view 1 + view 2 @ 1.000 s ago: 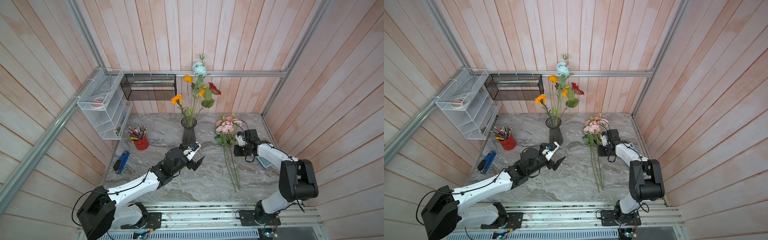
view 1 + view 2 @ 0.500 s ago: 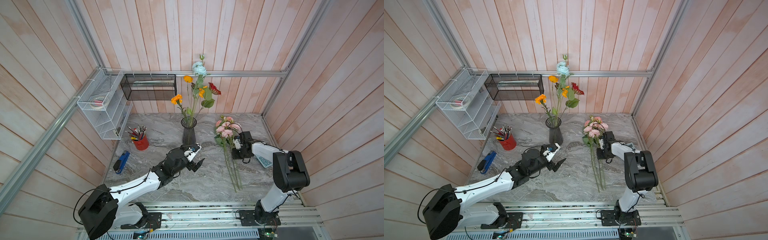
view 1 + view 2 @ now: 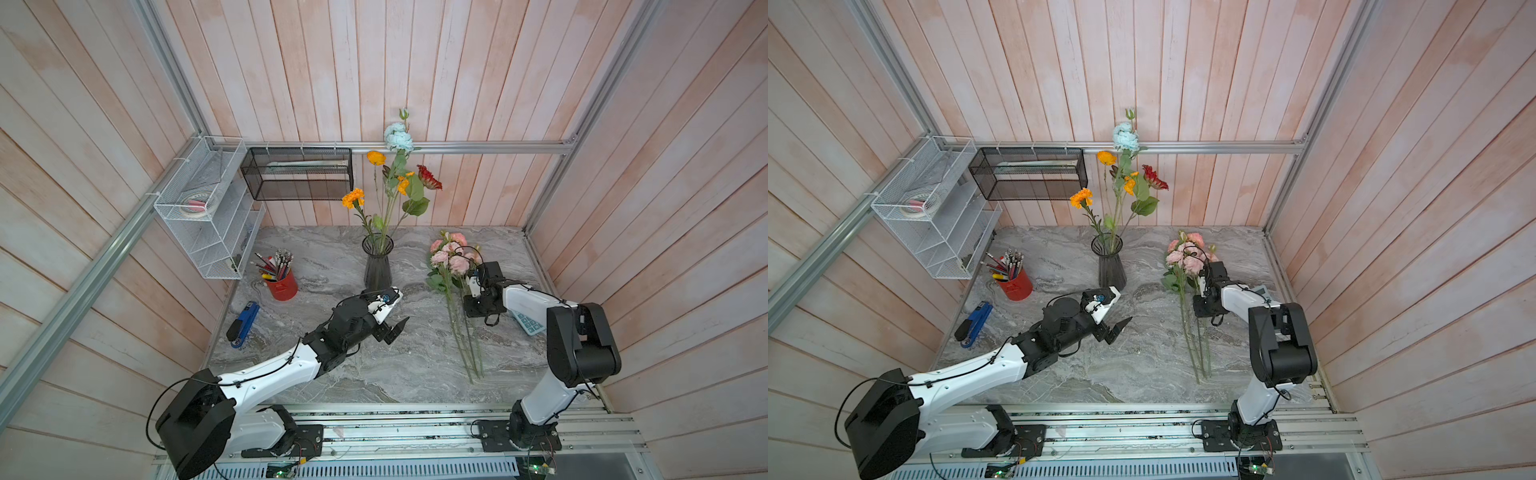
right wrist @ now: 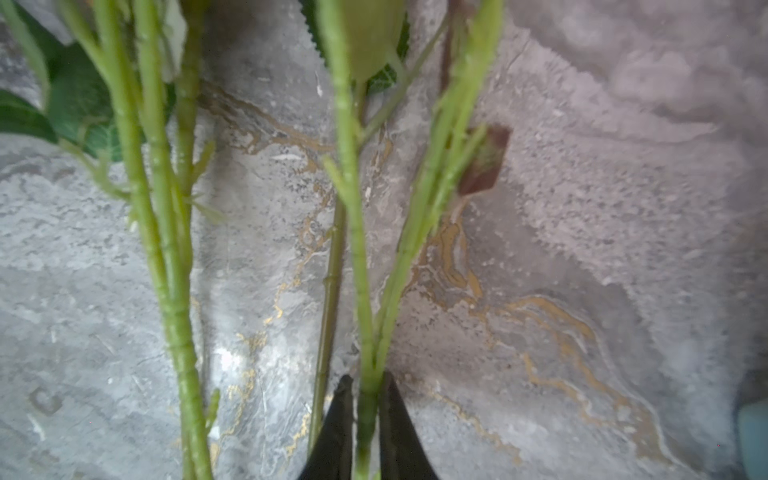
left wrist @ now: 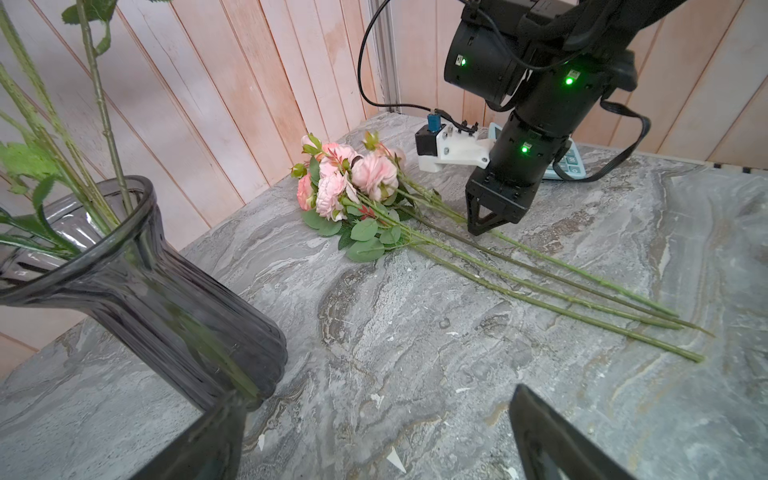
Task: Pick out pink flowers from the vase
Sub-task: Place the flower at the center of the board, then reset both arms
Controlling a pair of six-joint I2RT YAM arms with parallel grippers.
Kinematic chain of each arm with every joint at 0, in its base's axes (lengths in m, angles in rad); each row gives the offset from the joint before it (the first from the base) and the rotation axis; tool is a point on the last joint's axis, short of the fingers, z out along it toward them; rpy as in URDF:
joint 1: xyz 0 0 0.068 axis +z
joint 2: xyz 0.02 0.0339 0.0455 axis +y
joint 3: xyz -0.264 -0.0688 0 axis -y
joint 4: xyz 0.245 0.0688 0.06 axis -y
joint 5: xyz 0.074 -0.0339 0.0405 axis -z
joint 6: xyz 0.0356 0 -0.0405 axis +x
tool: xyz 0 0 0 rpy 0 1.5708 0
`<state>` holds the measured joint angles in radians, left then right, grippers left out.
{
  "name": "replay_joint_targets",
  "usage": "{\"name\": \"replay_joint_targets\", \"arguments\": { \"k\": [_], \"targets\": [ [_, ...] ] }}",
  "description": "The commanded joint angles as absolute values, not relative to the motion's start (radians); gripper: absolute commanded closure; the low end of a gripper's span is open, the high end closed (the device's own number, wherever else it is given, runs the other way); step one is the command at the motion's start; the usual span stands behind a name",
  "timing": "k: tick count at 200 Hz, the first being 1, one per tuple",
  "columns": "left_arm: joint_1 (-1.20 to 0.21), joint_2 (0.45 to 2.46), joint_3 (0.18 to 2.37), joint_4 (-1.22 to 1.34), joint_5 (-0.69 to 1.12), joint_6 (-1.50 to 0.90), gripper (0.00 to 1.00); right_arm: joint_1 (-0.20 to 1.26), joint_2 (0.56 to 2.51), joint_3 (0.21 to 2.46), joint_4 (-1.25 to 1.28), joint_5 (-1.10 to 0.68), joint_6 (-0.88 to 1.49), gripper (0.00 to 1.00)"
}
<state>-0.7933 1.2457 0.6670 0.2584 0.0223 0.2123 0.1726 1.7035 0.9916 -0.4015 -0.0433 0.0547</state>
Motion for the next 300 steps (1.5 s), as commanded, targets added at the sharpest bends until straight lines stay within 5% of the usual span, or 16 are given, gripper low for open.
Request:
{"name": "replay_joint_targets", "arguments": {
  "k": [1,61,92,126,170,228,264,300],
  "targets": [
    [-0.799,1.214,0.66,0.249,0.038,0.193,0.0,0.184,1.659,0.999,-0.419,-0.024,0.061,0.77],
    [-0.791,1.119,0.624,0.225,-0.094,0.179,0.0,0.212,1.56,1.018,-0.459,-0.002,0.069,0.6],
    [-0.665,1.028,0.589,0.148,-0.17,0.072,0.0,0.215,1.438,0.98,-0.416,0.005,0.073,0.33],
    [-0.434,0.889,0.486,0.146,-0.173,-0.067,0.0,0.205,1.191,0.725,-0.099,0.001,0.14,0.02],
    [-0.194,0.883,0.239,0.537,-0.27,-0.065,0.0,0.103,0.999,0.42,0.327,-0.006,0.238,0.02],
    [-0.071,1.379,0.101,1.338,-0.153,0.053,0.0,0.098,1.143,0.297,0.651,0.169,0.114,0.02],
    [-0.026,1.632,0.102,1.606,-0.057,0.032,0.0,0.092,1.276,0.254,0.855,0.147,0.08,0.02],
    [-0.012,1.626,0.068,1.646,0.006,0.028,0.0,0.079,1.351,0.19,1.151,0.096,0.078,0.02]
  ]
}}
